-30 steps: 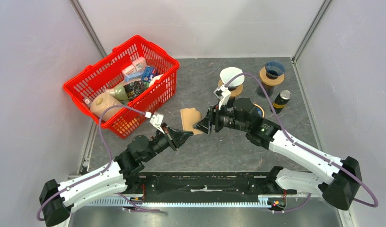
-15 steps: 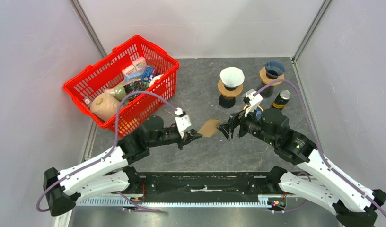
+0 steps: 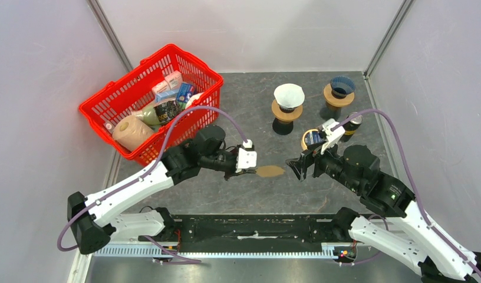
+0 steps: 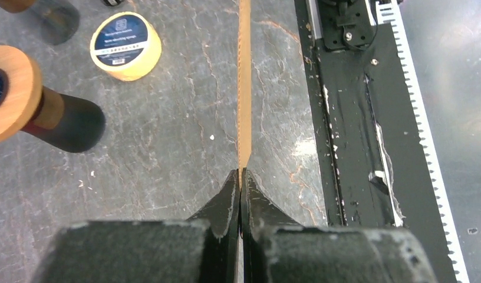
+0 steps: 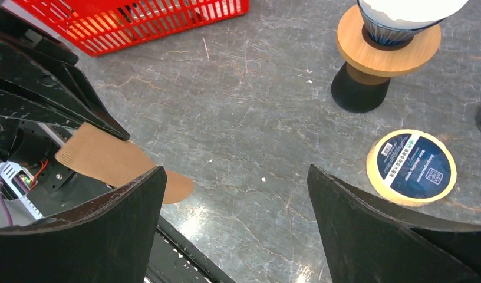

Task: Place the coffee filter in the dripper

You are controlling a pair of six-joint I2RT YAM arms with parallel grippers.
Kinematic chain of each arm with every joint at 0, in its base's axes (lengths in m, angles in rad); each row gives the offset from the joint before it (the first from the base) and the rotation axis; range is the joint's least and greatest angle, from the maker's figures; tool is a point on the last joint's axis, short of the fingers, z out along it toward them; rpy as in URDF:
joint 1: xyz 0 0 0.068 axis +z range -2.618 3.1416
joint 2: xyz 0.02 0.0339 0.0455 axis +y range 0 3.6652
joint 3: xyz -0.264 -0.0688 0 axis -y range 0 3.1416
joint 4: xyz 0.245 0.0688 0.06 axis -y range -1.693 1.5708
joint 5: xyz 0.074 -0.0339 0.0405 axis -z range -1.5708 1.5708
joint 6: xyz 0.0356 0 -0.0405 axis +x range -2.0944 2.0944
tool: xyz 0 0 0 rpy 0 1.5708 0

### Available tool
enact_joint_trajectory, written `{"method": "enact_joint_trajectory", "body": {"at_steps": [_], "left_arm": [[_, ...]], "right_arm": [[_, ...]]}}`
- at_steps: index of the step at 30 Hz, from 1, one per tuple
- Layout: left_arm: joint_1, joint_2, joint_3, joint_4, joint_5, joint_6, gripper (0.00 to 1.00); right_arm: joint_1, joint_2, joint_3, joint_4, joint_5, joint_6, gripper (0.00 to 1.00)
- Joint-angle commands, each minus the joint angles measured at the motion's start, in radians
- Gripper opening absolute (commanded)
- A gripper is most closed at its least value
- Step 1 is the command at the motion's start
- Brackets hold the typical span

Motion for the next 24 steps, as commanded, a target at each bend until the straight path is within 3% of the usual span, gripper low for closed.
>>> {"method": "enact_joint_trajectory", "body": {"at_steps": [1,9,15,21,24], "left_arm": [[0.005,0.029,0.05,-0.064,0.063,0.079,0.02],[0.041,0.04,0.05,-0.046,0.048,0.042,0.02],[0.111,0.061,0.056,-0.035,0.155,0.021,0.02],[0.112,0.058,0.053,-0.045,0.189,0.035,0.02],[0.112,0.06,0.058,-0.068,0.205,0.051,0.02]], "right_arm": [[-0.001,0.014,0.021,0.011,-0.077,-0.074,0.97],[-0.002,-0.008,0.043,-0.061,-0.11,-0.116,0.97],[-0.002,-0.018,0.016,-0.036,-0.197,-0.161,0.97],[0.0,0.081,0.039,0.005,-0.207,-0.18,0.97],[-0.002,0.121,0.06,0.022,-0.13,-0.162,0.97]]}}
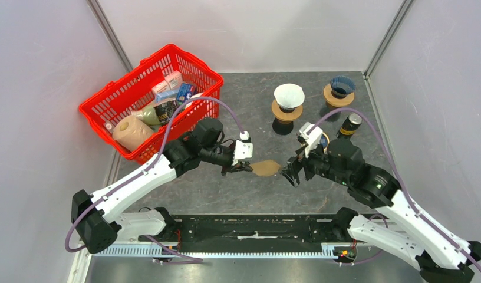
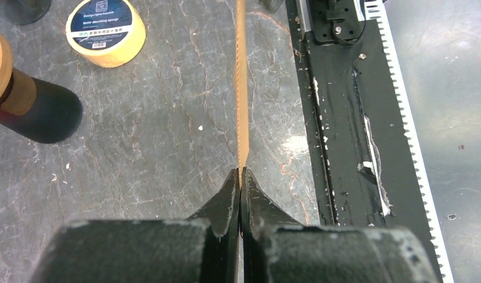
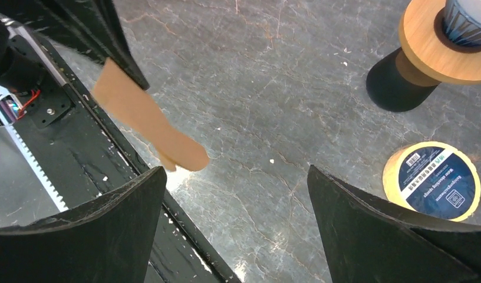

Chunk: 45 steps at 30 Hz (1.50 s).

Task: Place the coffee filter in the dripper

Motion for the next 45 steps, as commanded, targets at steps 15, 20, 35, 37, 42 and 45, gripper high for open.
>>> {"method": "enact_joint_trajectory", "body": {"at_steps": [15,20,35,37,42,45], "left_arm": [[0.001,0.033,0.066,-0.06,0.077,0.058,0.02],[0.001,0.03,0.064,-0.067,0.088,0.067,0.02],[0.001,0.061,0.093,-0.107,0.111,0.089,0.02],[-0.001,0.064,0.093,-0.109,0.114,0.094,0.02],[0.001,0.069,0.097,-0.131,0.12,0.115,0.02],[0.0,0.068,0.1,-0.136,0.122,0.123,0.02]], "right_arm": [[-0.001,0.048,0.065,0.058,0.13,0.012,0.97],[-0.002,0.052,0.068,0.05,0.161,0.004,0.97],[-0.002,0.066,0.064,0.062,0.127,-0.022,0.97],[-0.002,0.064,0.063,0.062,0.124,-0.024,0.97],[-0.002,0.053,0.062,0.062,0.117,-0.04,0.95],[-0.002,0.04,0.055,0.047,-0.053,-0.098,0.88]]}}
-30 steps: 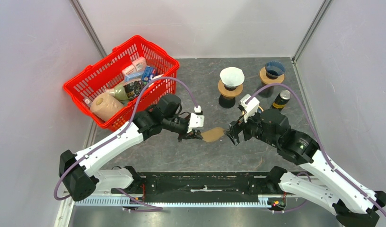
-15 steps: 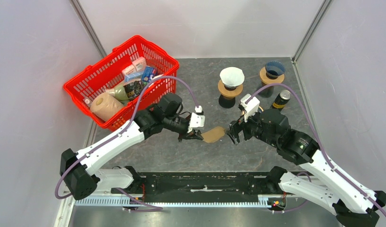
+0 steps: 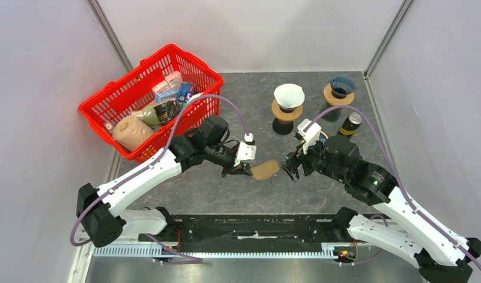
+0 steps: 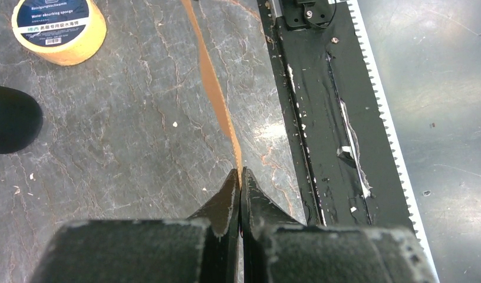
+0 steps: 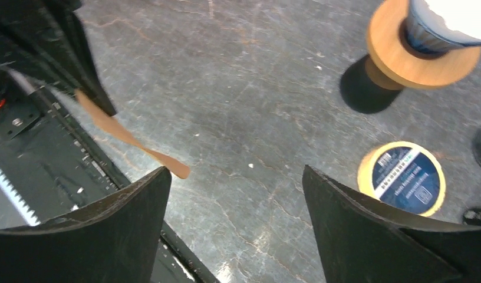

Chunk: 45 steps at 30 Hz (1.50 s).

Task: Place the coffee filter in the dripper

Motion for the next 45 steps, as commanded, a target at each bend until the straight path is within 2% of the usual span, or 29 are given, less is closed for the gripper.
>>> {"method": "enact_joint_trajectory", "body": {"at_steps": [1,4,6,9,10,18,23,24,29,30,31,32,33,35,37,40,45], "left_arm": [[0.0,0.004,0.045,-0.022,0.048,0.058,0.02],[0.001,0.006,0.055,-0.037,0.05,0.071,0.02],[0.001,0.009,0.059,-0.039,0.049,0.075,0.02],[0.0,0.014,0.064,-0.049,0.053,0.082,0.02],[0.001,0.014,0.067,-0.053,0.054,0.085,0.02],[0.0,0.037,0.092,-0.084,0.052,0.099,0.02],[0.001,0.045,0.102,-0.085,0.059,0.093,0.02],[0.0,0.045,0.104,-0.085,0.068,0.089,0.02],[0.0,0.022,0.093,-0.053,0.135,0.064,0.23],[-0.001,0.014,0.086,-0.044,0.154,0.062,0.32],[-0.001,0.005,0.076,-0.025,0.169,0.045,0.5],[0.0,-0.007,0.062,0.012,0.185,0.009,0.76],[0.0,-0.019,0.041,0.066,0.194,-0.035,0.85],[0.0,-0.055,-0.015,0.226,0.187,-0.183,0.87],[-0.001,-0.091,-0.098,0.452,0.157,-0.381,0.87],[0.0,-0.139,-0.21,0.759,0.023,-0.683,0.88],[0.001,-0.172,-0.321,1.014,-0.166,-0.996,0.9]], "right_arm": [[-0.002,-0.026,0.031,0.021,-0.217,-0.087,0.86],[-0.002,-0.019,0.04,-0.024,-0.355,-0.12,0.8],[-0.002,-0.011,0.049,-0.044,-0.407,-0.13,0.71],[-0.002,0.006,0.058,-0.057,-0.415,-0.137,0.51],[-0.002,0.013,0.062,-0.06,-0.425,-0.141,0.47],[-0.002,0.043,0.081,-0.062,-0.529,-0.163,0.26],[-0.002,0.046,0.082,-0.062,-0.566,-0.151,0.0],[-0.002,0.05,0.083,-0.06,-0.554,-0.142,0.0],[-0.002,0.055,0.087,-0.018,-0.486,-0.078,0.0],[-0.002,0.053,0.086,-0.001,-0.47,-0.058,0.0],[-0.001,0.05,0.087,0.012,-0.446,-0.04,0.0],[-0.002,0.045,0.088,0.02,-0.412,-0.029,0.0],[-0.002,0.039,0.089,0.028,-0.381,0.003,0.0],[-0.002,0.025,0.083,0.037,-0.38,0.015,0.0],[-0.002,0.011,0.073,0.061,-0.377,0.039,0.0],[-0.002,-0.017,0.061,0.099,-0.325,0.073,0.0],[-0.002,-0.057,0.04,0.172,-0.336,0.117,0.0]]}}
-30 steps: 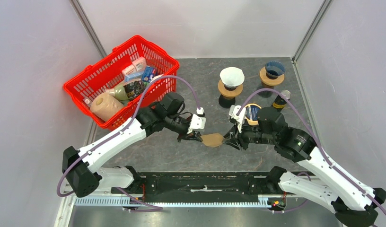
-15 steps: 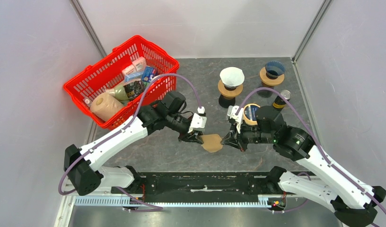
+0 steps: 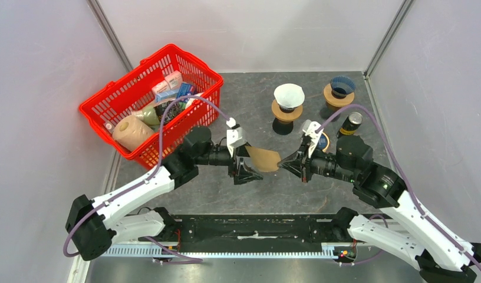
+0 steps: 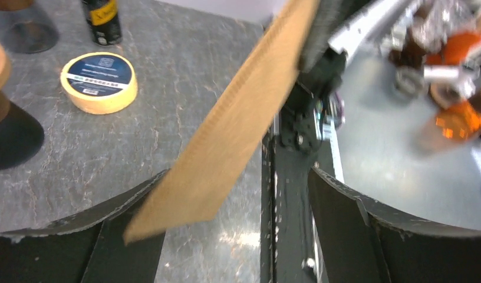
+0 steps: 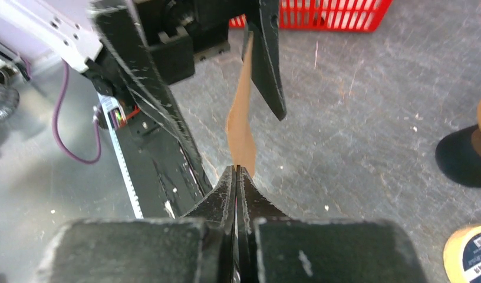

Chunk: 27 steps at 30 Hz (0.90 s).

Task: Place the coffee filter in the dripper

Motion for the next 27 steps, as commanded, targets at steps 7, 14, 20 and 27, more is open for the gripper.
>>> {"method": "enact_joint_trajectory", "body": {"at_steps": [7,14,20,27], "left_arm": [[0.002,0.023,-0.058,0.612,0.03,-0.614,0.56],[0.002,0.031,-0.095,0.688,0.046,-0.645,0.21],[0.002,0.041,-0.094,0.682,0.033,-0.645,0.18],[0.01,0.0,-0.089,0.58,-0.052,-0.569,0.02]], "right_arm": [[0.0,-0.021,0.01,0.111,0.088,0.131,0.0],[0.0,-0.036,-0.004,0.136,0.173,0.169,0.0],[0.0,-0.034,-0.009,0.165,0.177,0.195,0.0],[0.0,-0.023,-0.016,0.147,0.199,0.214,0.25]]}}
